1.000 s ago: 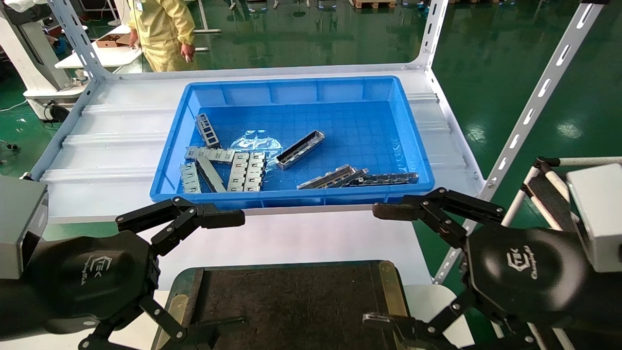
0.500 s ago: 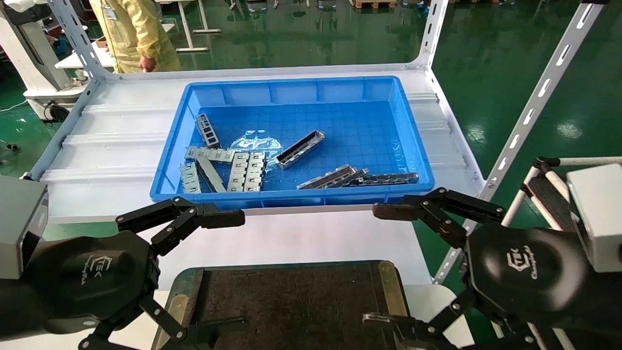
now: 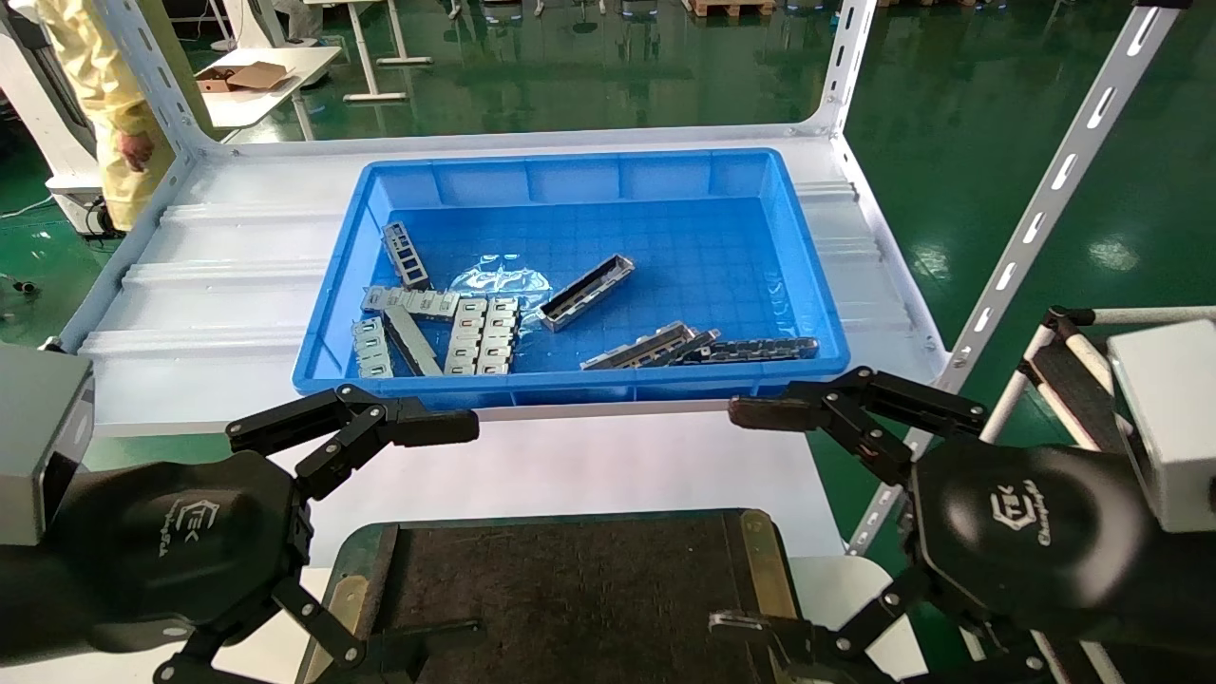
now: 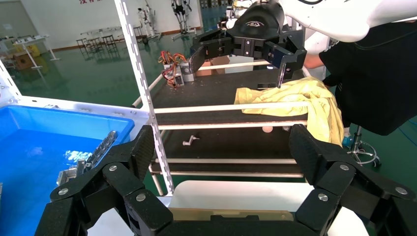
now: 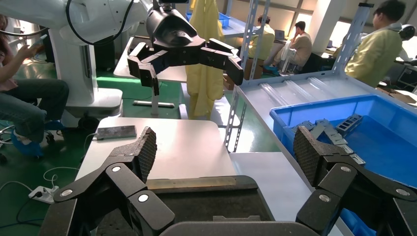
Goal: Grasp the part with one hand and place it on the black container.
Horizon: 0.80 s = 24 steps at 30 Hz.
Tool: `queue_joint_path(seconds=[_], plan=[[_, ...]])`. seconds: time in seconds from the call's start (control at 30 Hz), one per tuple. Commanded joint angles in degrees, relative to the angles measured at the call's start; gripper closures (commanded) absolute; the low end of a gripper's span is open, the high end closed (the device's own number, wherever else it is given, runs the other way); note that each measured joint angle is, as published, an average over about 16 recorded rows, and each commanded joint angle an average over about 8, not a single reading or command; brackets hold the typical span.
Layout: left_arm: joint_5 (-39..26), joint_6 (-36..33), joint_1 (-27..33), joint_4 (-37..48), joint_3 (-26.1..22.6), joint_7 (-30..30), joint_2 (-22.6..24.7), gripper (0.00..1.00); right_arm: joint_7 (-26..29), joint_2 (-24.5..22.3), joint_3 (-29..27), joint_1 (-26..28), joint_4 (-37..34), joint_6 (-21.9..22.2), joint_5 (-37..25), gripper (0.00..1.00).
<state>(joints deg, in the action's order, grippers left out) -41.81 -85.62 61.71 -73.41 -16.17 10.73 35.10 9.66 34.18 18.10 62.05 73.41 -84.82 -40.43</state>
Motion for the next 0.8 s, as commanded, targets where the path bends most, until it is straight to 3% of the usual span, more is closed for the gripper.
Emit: queue_joint_path(seconds=[0.03,0.53,0.8], plan=[[0.0,0.0,0.0,0.0,0.0,0.0,0.0,0.00,0.0,0.0,0.0,0.0,0.0,0.0,0.0,0.00],[-1.0,0.8,0.6,0.7,-0.3,-0.6,0.8,0.00,0.0,0.0,0.0,0.0,0.0,0.0,0.0,0.00],[-6.3,5.1,3.5,3.4,-1.9,-1.8,4.3,0.00,0.0,0.0,0.0,0.0,0.0,0.0,0.0,0.00]])
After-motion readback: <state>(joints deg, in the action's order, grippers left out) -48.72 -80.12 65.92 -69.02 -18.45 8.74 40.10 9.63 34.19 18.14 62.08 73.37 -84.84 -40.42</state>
